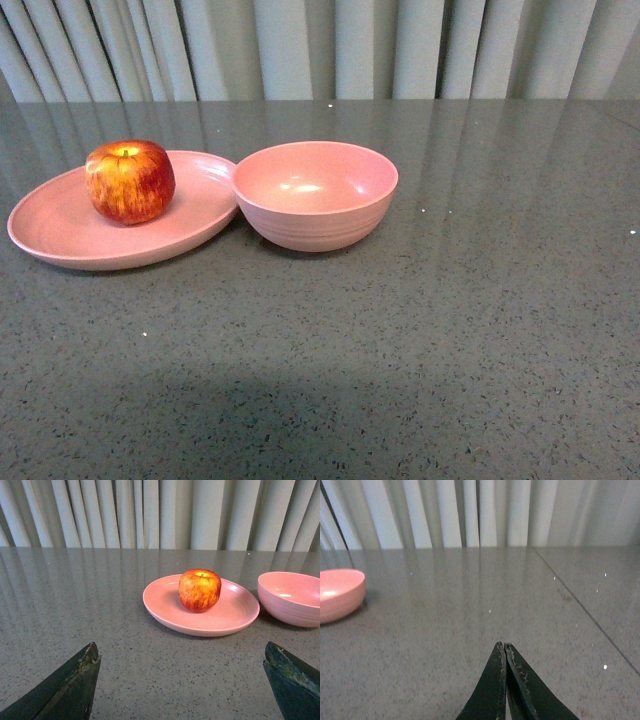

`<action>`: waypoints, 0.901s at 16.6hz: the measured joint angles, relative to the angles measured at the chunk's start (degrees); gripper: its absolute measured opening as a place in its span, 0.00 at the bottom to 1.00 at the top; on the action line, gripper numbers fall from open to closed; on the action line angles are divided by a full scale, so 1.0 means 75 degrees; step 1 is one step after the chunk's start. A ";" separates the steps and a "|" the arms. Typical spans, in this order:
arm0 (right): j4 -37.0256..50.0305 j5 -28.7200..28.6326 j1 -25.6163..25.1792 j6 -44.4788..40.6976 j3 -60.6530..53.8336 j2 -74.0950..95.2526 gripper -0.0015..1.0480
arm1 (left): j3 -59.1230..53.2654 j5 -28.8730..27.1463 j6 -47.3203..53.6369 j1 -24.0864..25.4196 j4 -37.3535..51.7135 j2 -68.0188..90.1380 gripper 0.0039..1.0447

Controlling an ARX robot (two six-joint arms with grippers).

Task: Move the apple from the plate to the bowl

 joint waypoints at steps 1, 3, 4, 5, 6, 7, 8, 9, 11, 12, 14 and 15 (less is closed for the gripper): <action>-0.0160 -0.0003 0.0000 0.0000 -0.0015 0.0003 0.02 | 0.0000 0.0003 0.0000 0.0000 0.0003 0.0000 0.94; -0.0096 0.0003 0.0000 0.0000 -0.0015 0.0000 0.02 | 0.0000 0.0000 0.0000 0.0000 0.0000 0.0000 0.94; -0.0070 0.0003 0.0000 0.0000 -0.0015 0.0000 0.02 | 0.0000 0.0003 0.0000 0.0000 0.0000 0.0000 0.94; -0.0082 0.0003 0.0000 0.0000 -0.0015 0.0000 0.02 | 0.0000 0.0000 0.0000 0.0000 0.0000 0.0000 0.94; -0.0079 0.0003 0.0000 0.0000 -0.0015 0.0000 0.02 | 0.0000 0.0000 0.0000 0.0000 0.0000 0.0000 0.94; -0.0079 0.0003 0.0000 0.0000 -0.0015 0.0000 0.10 | 0.0000 0.0000 0.0000 0.0000 0.0000 0.0000 0.94; -0.0079 0.0003 0.0000 0.0000 -0.0015 0.0000 0.21 | 0.0000 0.0000 0.0000 0.0000 0.0000 0.0000 0.94; -0.0079 0.0003 0.0000 0.0000 -0.0015 0.0000 0.31 | 0.0000 0.0000 0.0000 0.0000 0.0000 0.0000 0.94; -0.0079 0.0003 0.0000 0.0000 -0.0015 0.0000 0.54 | 0.0000 0.0000 0.0000 0.0000 0.0000 0.0000 0.94; -0.0079 0.0003 0.0000 0.0000 -0.0015 0.0000 0.75 | 0.0000 0.0000 0.0000 0.0000 0.0000 0.0000 0.94; -0.0079 0.0003 0.0000 0.0000 -0.0015 0.0000 0.94 | 0.0000 0.0000 0.0000 0.0000 0.0000 0.0000 0.94; -0.0079 0.0003 0.0000 0.0000 -0.0015 0.0000 0.94 | 0.0000 0.0000 0.0000 0.0000 0.0000 0.0000 0.94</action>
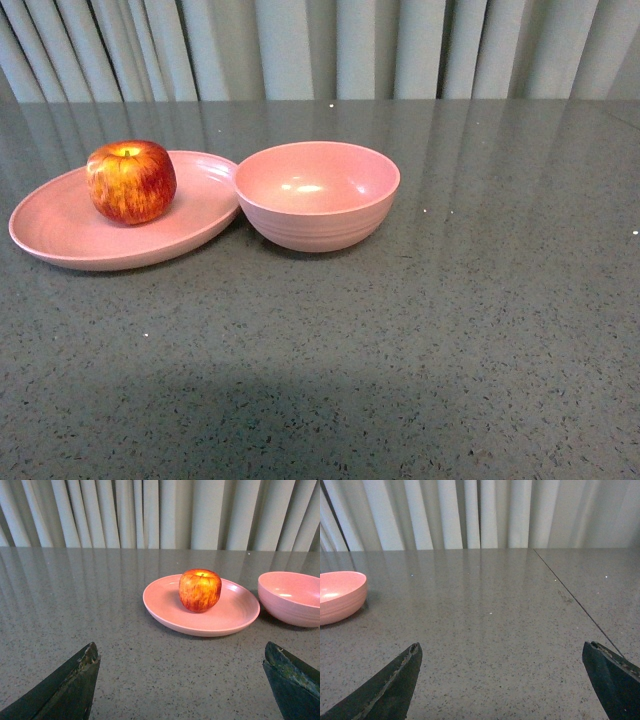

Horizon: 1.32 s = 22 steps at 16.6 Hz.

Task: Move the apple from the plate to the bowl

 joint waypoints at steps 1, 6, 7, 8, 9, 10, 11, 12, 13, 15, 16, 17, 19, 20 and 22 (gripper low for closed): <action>0.0000 0.0000 0.0000 0.0000 0.0000 0.0000 0.94 | -0.0003 0.0000 0.0000 0.0000 0.0000 0.0000 0.94; 0.0000 0.0000 0.0000 0.0000 0.0000 0.0000 0.94 | 0.0000 0.0000 0.0000 0.0000 0.0000 0.0000 0.94; 0.0000 0.0000 0.0000 0.0000 0.0000 0.0000 0.94 | 0.0000 0.0003 0.0000 0.0000 0.0000 0.0000 0.94; 0.0000 0.0000 0.0000 0.0000 0.0000 0.0000 0.94 | 0.0000 0.0000 0.0000 0.0000 0.0000 0.0000 0.94; 0.0000 0.0000 0.0000 0.0000 0.0000 0.0000 0.94 | 0.0000 0.0000 0.0000 0.0000 0.0000 0.0000 0.94; 0.0000 0.0000 0.0000 0.0000 0.0000 0.0000 0.94 | -0.0003 0.0003 0.0000 0.0000 0.0000 0.0000 0.94; 0.0000 0.0000 0.0000 0.0000 0.0000 0.0000 0.94 | 0.0000 0.0000 0.0000 0.0000 0.0000 0.0000 0.94; 0.0000 0.0000 0.0000 0.0000 0.0000 0.0000 0.94 | 0.0000 -0.0020 -0.0006 -0.0003 -0.0038 0.0006 0.94; 0.0000 0.0000 0.0000 0.0000 0.0000 0.0000 0.94 | 0.0085 -0.0201 -0.0070 -0.0079 -0.0373 0.0076 0.94; 0.0000 0.0000 0.0000 0.0000 0.0000 0.0000 0.94 | 0.0901 -0.1443 -0.0501 -0.0600 -0.2189 0.1335 0.94; 0.0006 0.0000 0.0000 0.0000 0.0000 0.0000 0.94 | 0.0953 -0.1638 -0.0562 -0.0624 -0.2401 0.1431 0.94; -0.0009 0.0003 -0.0003 -0.0003 0.0000 0.0000 0.94 | 0.0979 -0.1635 -0.0629 -0.0624 -0.2317 0.1419 0.94; 0.0003 0.0000 0.0000 -0.0003 0.0000 0.0000 0.94 | 0.1288 -0.1565 -0.0688 -0.0624 -0.2005 0.1521 0.94; 0.0000 0.0003 0.0000 -0.0003 0.0000 0.0000 0.94 | 0.1376 -0.1492 -0.0685 -0.0627 -0.1830 0.1687 0.94; 0.0000 0.0000 0.0000 -0.0003 0.0000 0.0000 0.94 | 0.1603 -0.1000 -0.0647 -0.0516 -0.1093 0.2480 0.94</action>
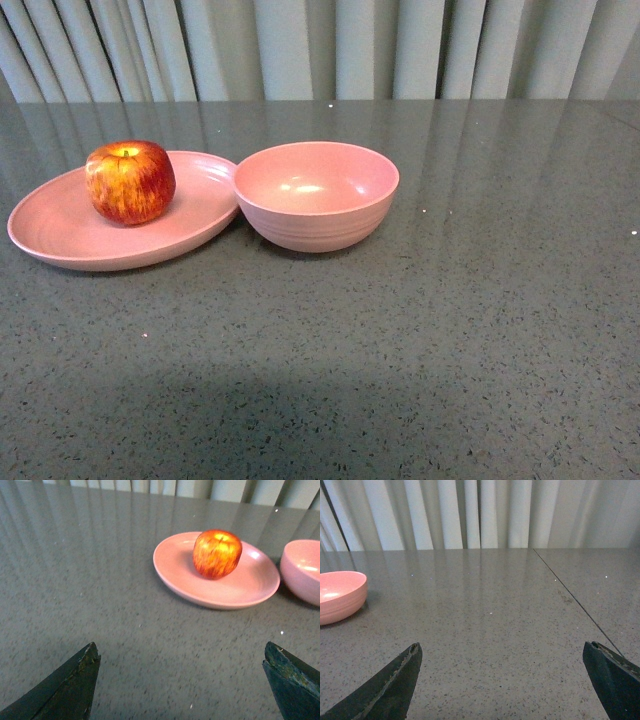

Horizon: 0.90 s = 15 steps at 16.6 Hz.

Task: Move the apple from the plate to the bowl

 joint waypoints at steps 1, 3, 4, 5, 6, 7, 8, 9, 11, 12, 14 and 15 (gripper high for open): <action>0.0000 0.0000 0.0000 0.0000 0.0000 0.0000 0.94 | 0.0286 0.0315 0.0032 0.0137 0.0472 0.0519 0.94; -0.0003 0.0000 0.0000 0.0000 0.0000 0.0000 0.94 | 0.1142 0.0874 0.0315 0.0111 0.1600 0.1804 0.94; -0.0003 0.0000 0.0000 0.0000 0.0000 0.0000 0.94 | 0.1585 0.1023 0.0469 0.0026 0.2022 0.2492 0.94; 0.0000 0.0000 0.0000 0.0000 0.0000 0.0000 0.94 | 0.2084 0.1230 0.0641 -0.0055 0.2331 0.3293 0.94; -0.0003 0.0000 0.0000 0.0003 0.0000 0.0000 0.94 | 0.2492 0.1510 0.0781 -0.0137 0.2474 0.3995 0.94; 0.0000 0.0000 0.0000 0.0000 0.0000 0.0000 0.94 | 0.2949 0.1702 0.0901 -0.0166 0.2474 0.4817 0.94; 0.0000 0.0000 0.0000 0.0003 0.0000 0.0000 0.94 | 0.3351 0.1859 0.0938 -0.0175 0.2355 0.5493 0.94; -0.0003 0.0000 0.0000 0.0000 0.0000 0.0000 0.94 | 0.3847 0.1883 0.1005 -0.0195 0.2247 0.6213 0.94; -0.0003 0.0000 0.0000 0.0000 0.0000 0.0000 0.94 | 0.4680 0.1973 0.1148 -0.0210 0.1897 0.7163 0.94; 0.0000 0.0000 0.0000 0.0000 0.0000 0.0000 0.94 | 0.5015 0.1985 0.1163 -0.0210 0.1737 0.7501 0.94; 0.0000 0.0000 0.0000 0.0000 0.0000 0.0000 0.94 | 0.5791 0.1903 0.1128 -0.0213 0.1341 0.8396 0.94; 0.0000 0.0000 0.0000 0.0000 0.0000 0.0000 0.94 | 0.6033 0.1880 0.1128 -0.0248 0.1227 0.8778 0.94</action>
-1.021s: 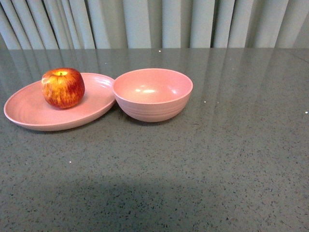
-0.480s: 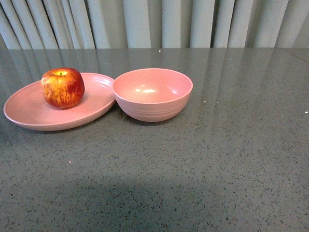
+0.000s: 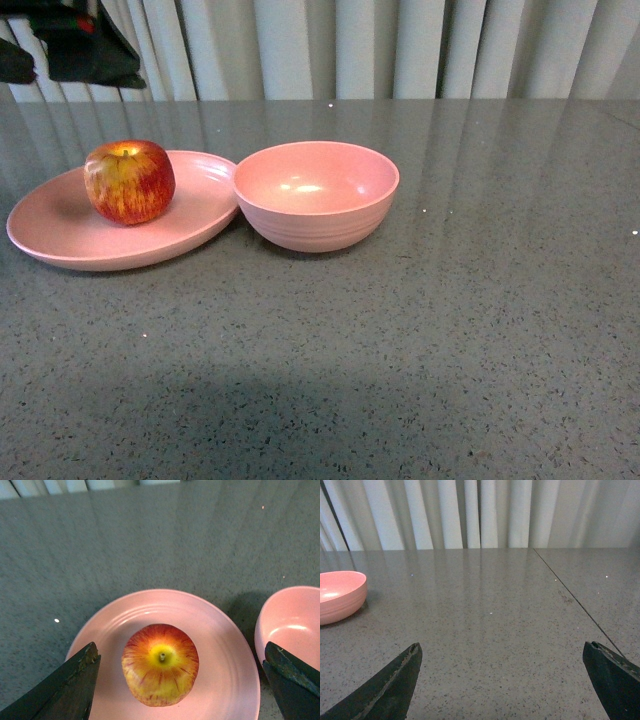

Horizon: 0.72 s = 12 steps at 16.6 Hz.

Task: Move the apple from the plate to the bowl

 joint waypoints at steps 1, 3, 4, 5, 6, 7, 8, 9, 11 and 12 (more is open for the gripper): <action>-0.0003 0.0000 0.0000 0.0003 0.0000 0.0000 0.94 | 0.0201 0.0009 -0.0041 -0.0058 -0.0187 0.0391 0.94; 0.0000 0.0000 0.0000 0.0000 0.0000 0.0000 0.94 | 0.0463 0.0017 -0.0143 -0.0154 -0.0350 0.0874 0.94; 0.0000 0.0000 0.0000 0.0000 0.0000 0.0000 0.94 | 0.0618 -0.0032 -0.0149 -0.0184 -0.0402 0.1090 0.94; 0.0000 0.0000 0.0000 0.0000 0.0000 0.0000 0.94 | 0.0688 -0.0087 -0.0146 -0.0213 -0.0443 0.1192 0.94; 0.0000 0.0000 0.0000 0.0000 0.0000 0.0000 0.94 | 0.0764 -0.0146 -0.0149 -0.0227 -0.0533 0.1282 0.94; 0.0000 0.0000 0.0000 0.0000 0.0000 0.0000 0.94 | 0.0839 -0.0184 -0.0157 -0.0233 -0.0589 0.1384 0.94; 0.0000 0.0000 0.0000 0.0000 0.0000 0.0000 0.94 | 0.0892 -0.0268 -0.0160 -0.0233 -0.0627 0.1463 0.94; 0.0000 0.0000 0.0000 0.0000 0.0000 0.0000 0.94 | 0.0915 -0.0376 -0.0160 -0.0233 -0.0624 0.1533 0.94; 0.0000 0.0000 0.0000 0.0000 0.0000 0.0000 0.94 | 0.0935 -0.0565 -0.0154 -0.0125 -0.0618 0.1830 0.94; -0.0003 0.0000 0.0000 0.0000 0.0000 0.0000 0.94 | 0.0935 -0.0562 -0.0154 -0.0108 -0.0612 0.1865 0.94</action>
